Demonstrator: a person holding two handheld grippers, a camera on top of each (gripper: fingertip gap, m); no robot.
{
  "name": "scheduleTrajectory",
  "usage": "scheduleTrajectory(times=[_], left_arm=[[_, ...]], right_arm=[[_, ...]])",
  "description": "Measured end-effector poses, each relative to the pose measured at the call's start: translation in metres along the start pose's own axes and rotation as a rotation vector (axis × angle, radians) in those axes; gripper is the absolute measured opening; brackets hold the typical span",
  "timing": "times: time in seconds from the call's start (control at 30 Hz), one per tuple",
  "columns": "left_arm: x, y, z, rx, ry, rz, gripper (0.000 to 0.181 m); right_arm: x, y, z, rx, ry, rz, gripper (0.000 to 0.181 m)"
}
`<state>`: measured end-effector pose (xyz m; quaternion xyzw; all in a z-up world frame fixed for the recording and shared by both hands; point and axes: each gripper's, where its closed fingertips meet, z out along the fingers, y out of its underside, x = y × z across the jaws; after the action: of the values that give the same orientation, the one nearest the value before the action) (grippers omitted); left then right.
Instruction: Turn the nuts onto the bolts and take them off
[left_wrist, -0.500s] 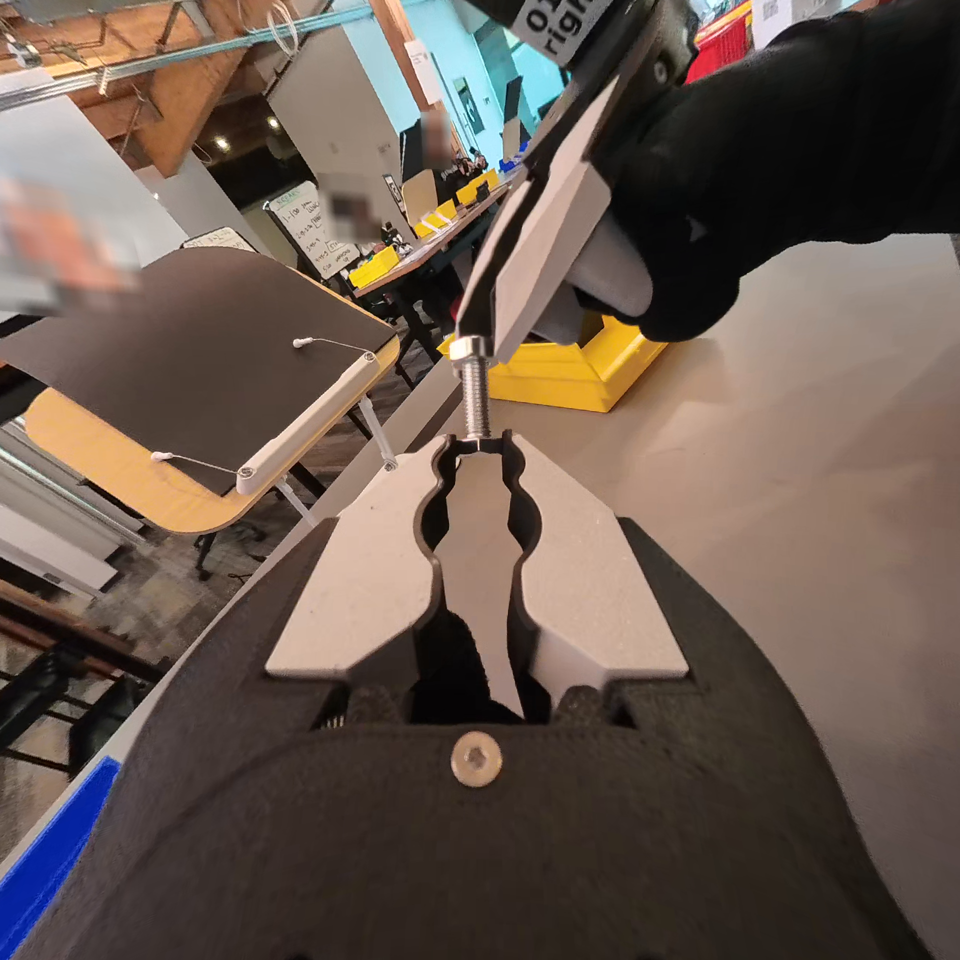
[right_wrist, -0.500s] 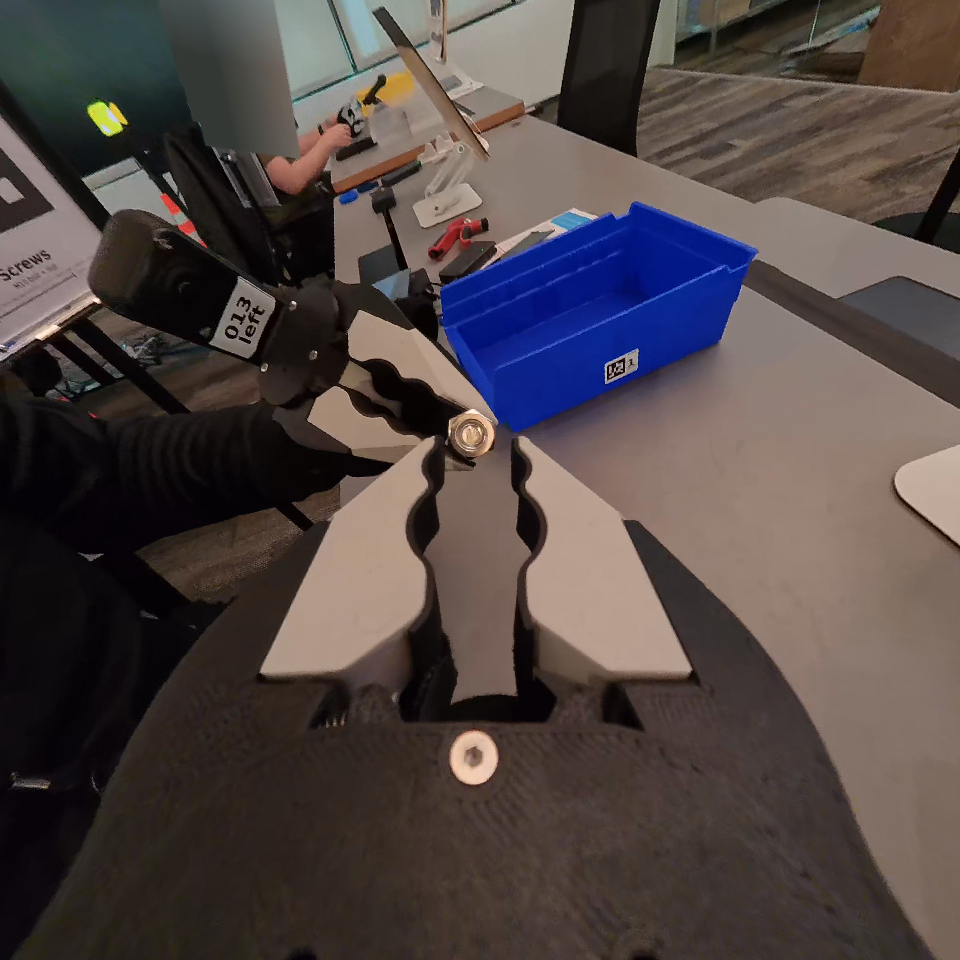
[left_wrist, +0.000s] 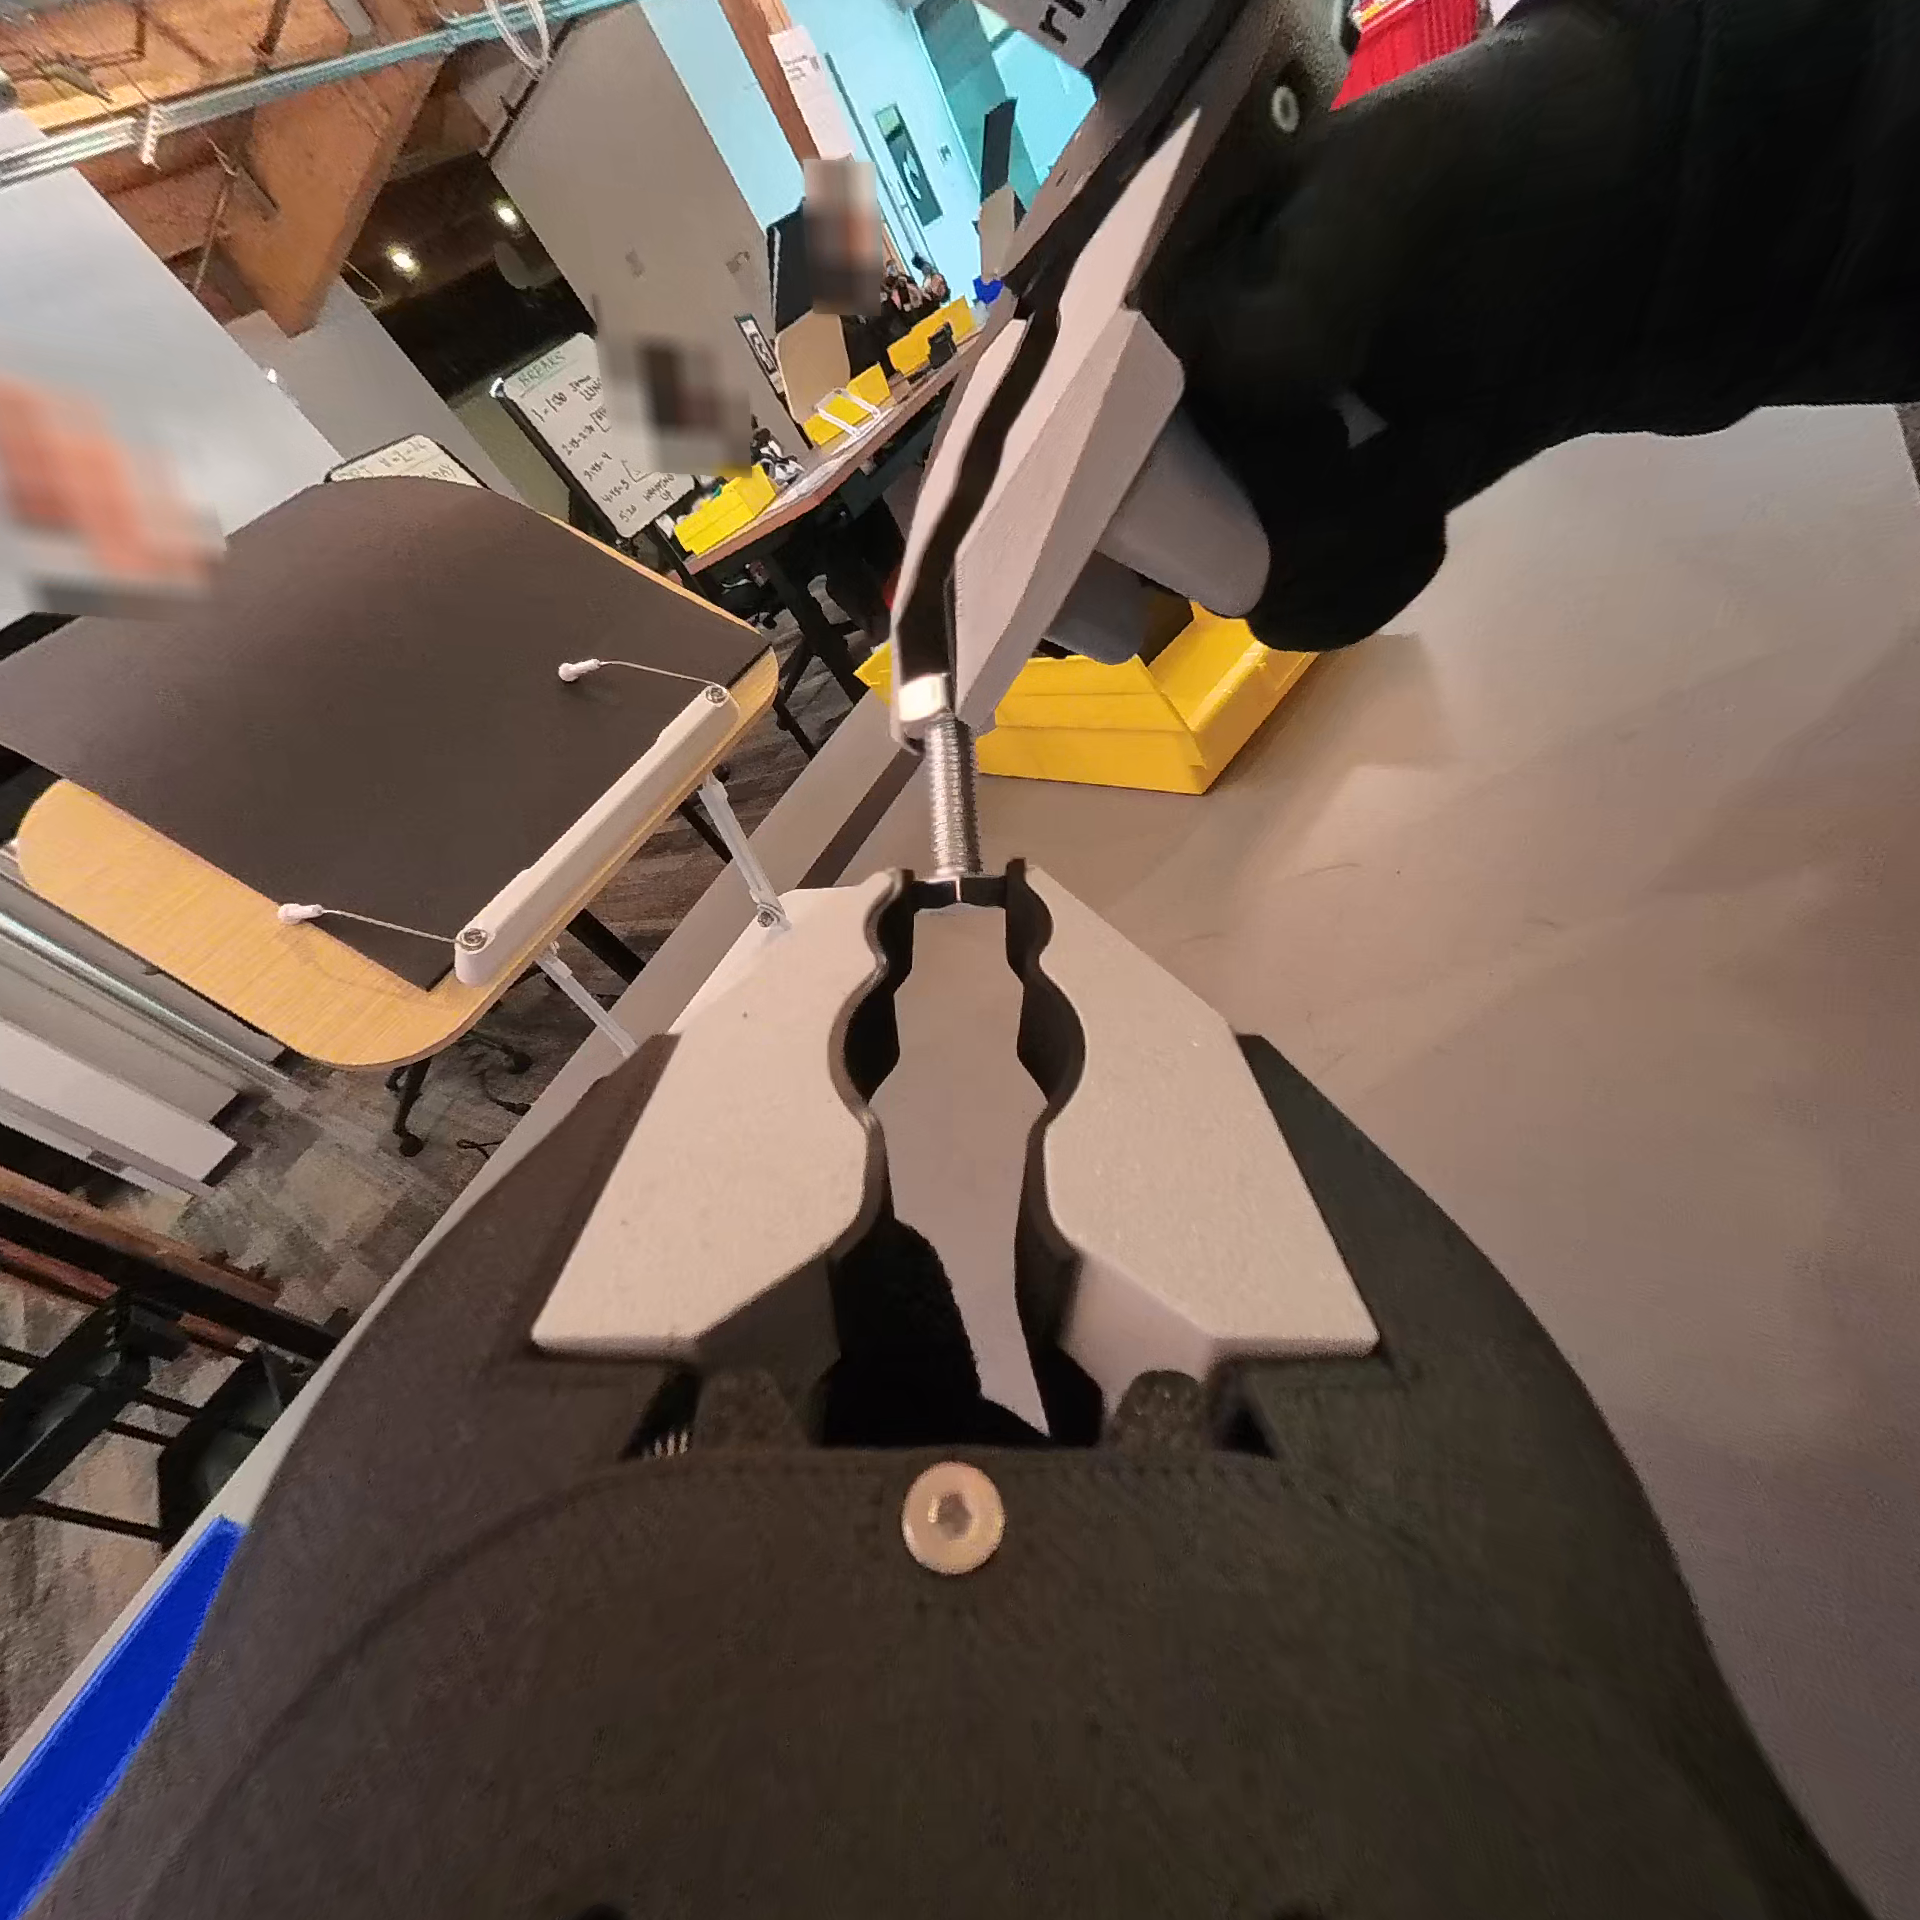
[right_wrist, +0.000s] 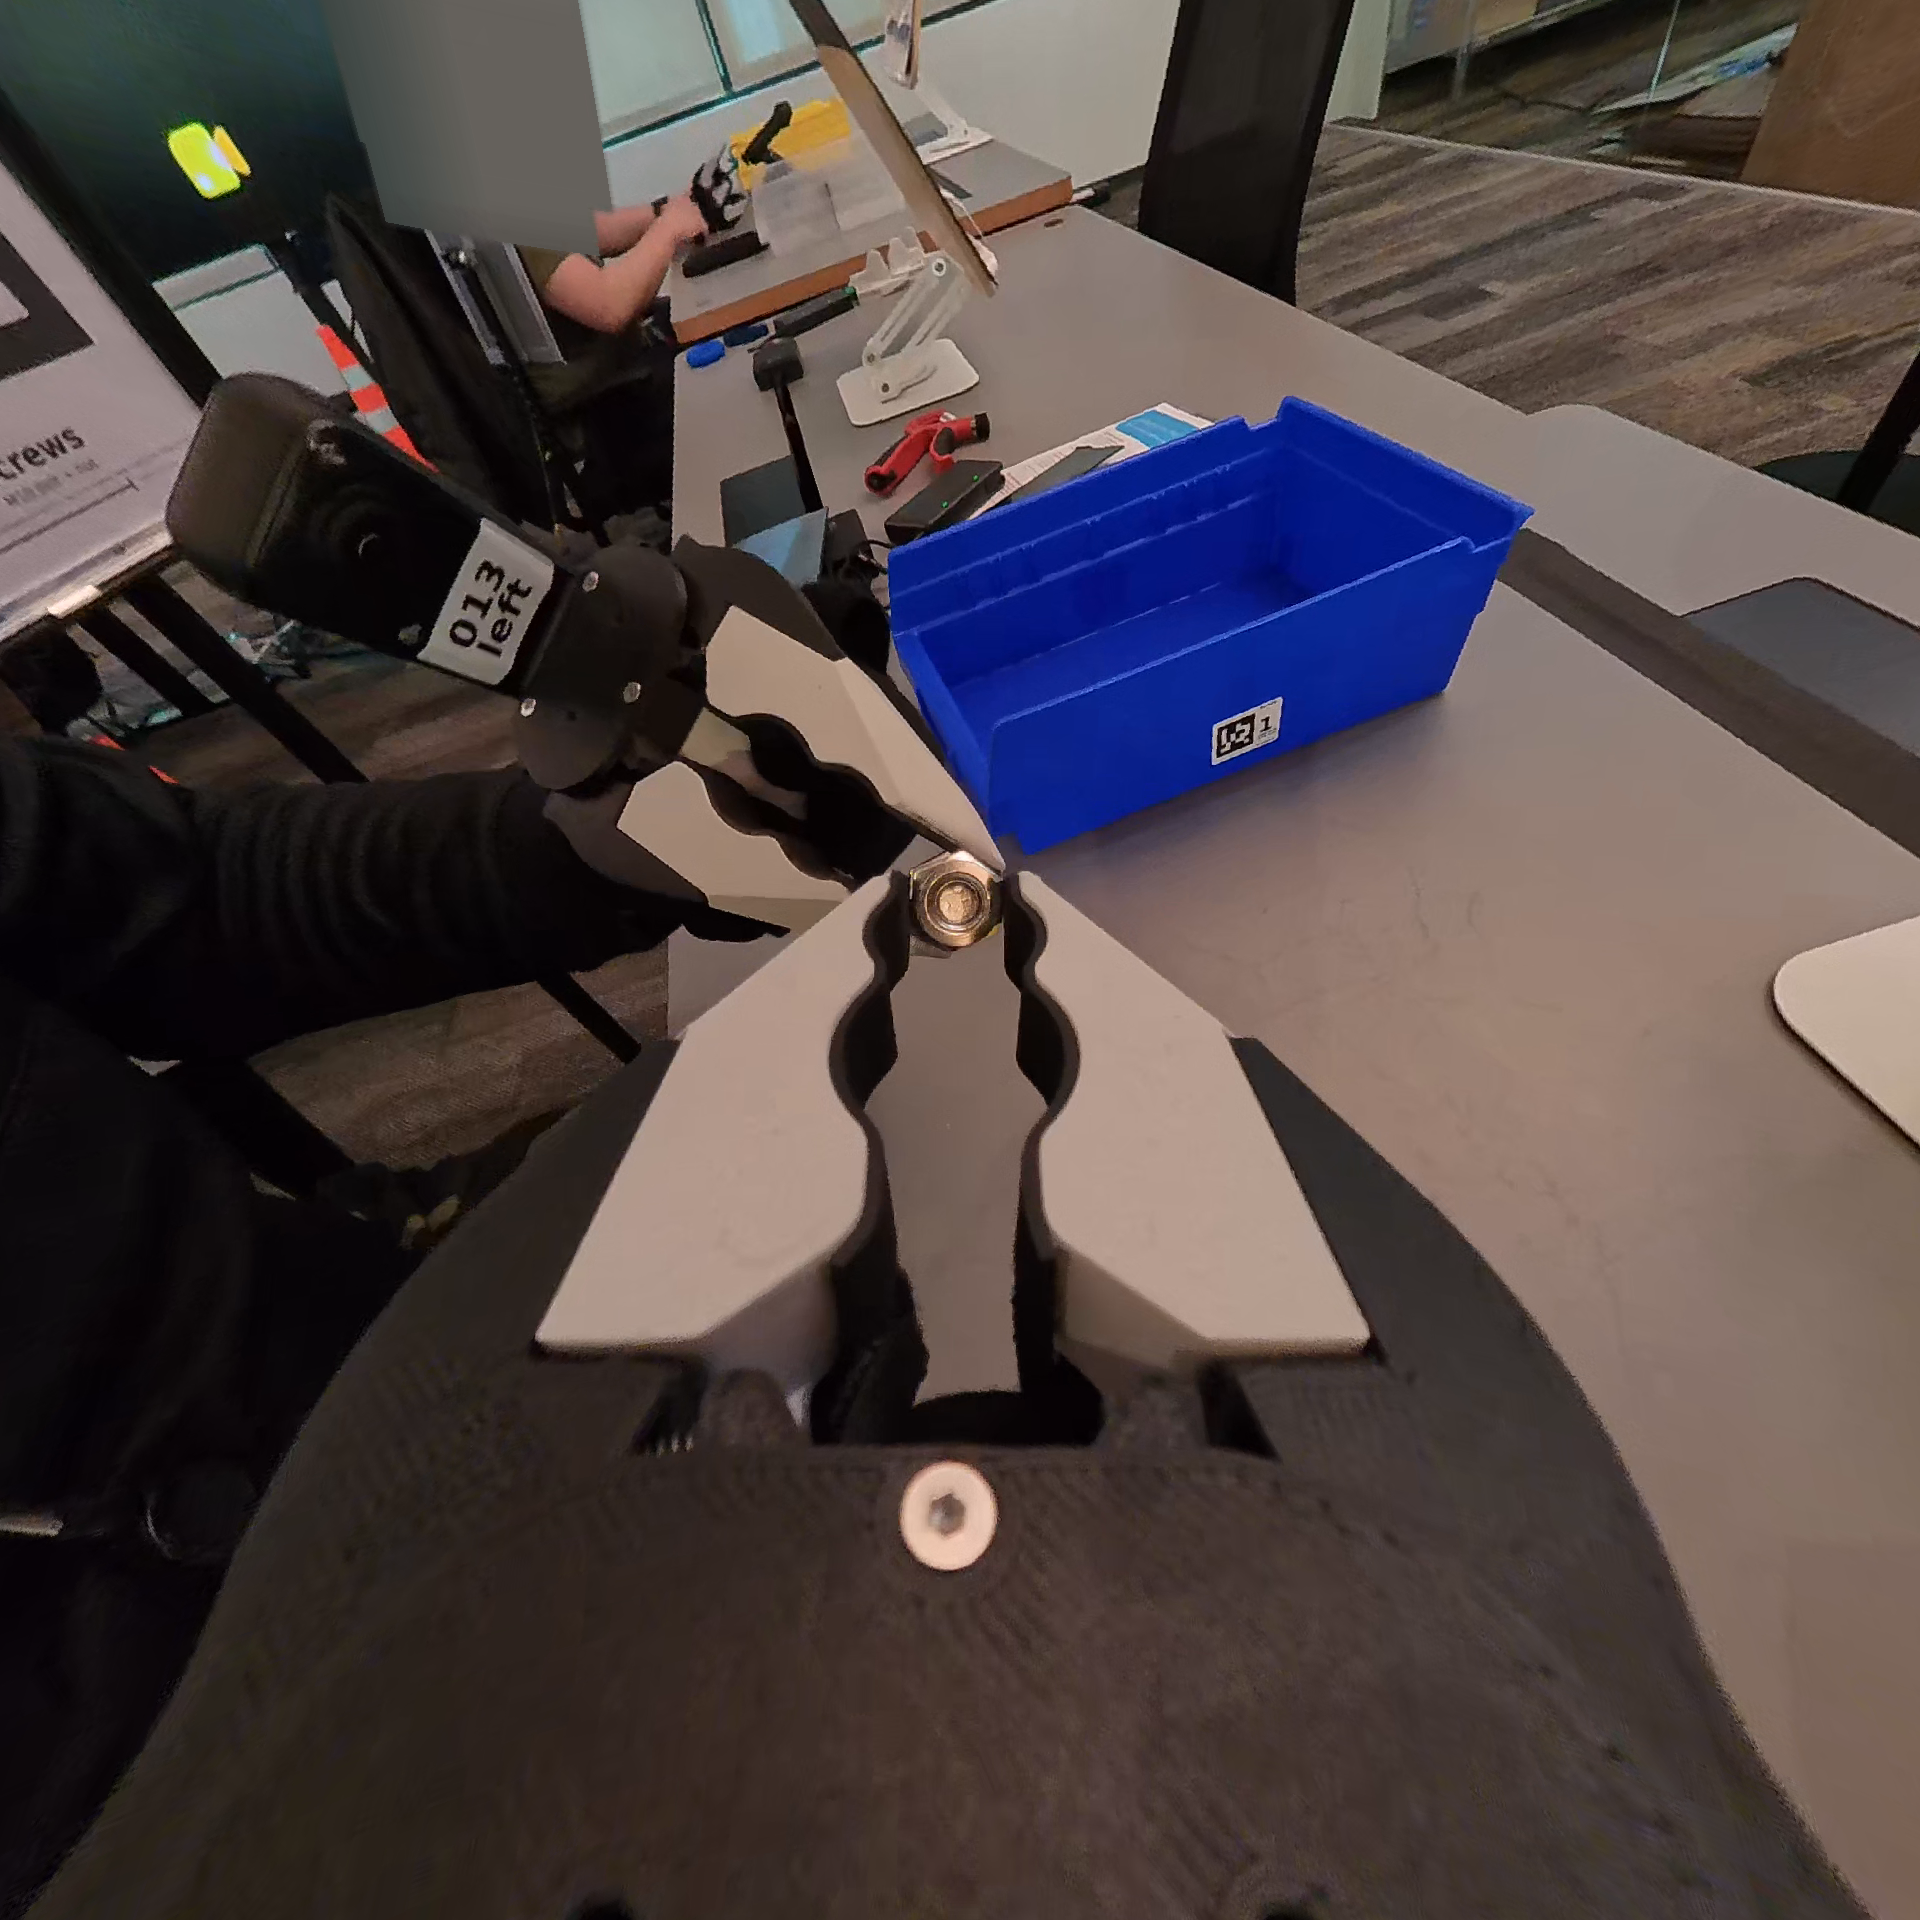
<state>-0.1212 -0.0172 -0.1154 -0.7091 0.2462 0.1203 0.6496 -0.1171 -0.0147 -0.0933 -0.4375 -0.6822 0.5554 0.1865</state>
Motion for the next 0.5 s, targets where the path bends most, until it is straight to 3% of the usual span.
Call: scheduleTrajectory(times=[0.13,0.3,0.5], left_arm=[[0.006,-0.001,-0.001,0.002,0.072,-0.045,0.016],[0.02,-0.007,-0.006,0.024,0.26,-0.187,0.016],[0.047,-0.01,-0.014,0.052,0.526,-0.39,0.016]], right_arm=[[-0.004,0.003,-0.002,-0.029,-0.034,-0.081,0.016],[-0.016,0.01,-0.007,-0.111,-0.104,-0.27,0.016],[-0.033,0.028,-0.012,-0.342,-0.122,-0.823,0.015]])
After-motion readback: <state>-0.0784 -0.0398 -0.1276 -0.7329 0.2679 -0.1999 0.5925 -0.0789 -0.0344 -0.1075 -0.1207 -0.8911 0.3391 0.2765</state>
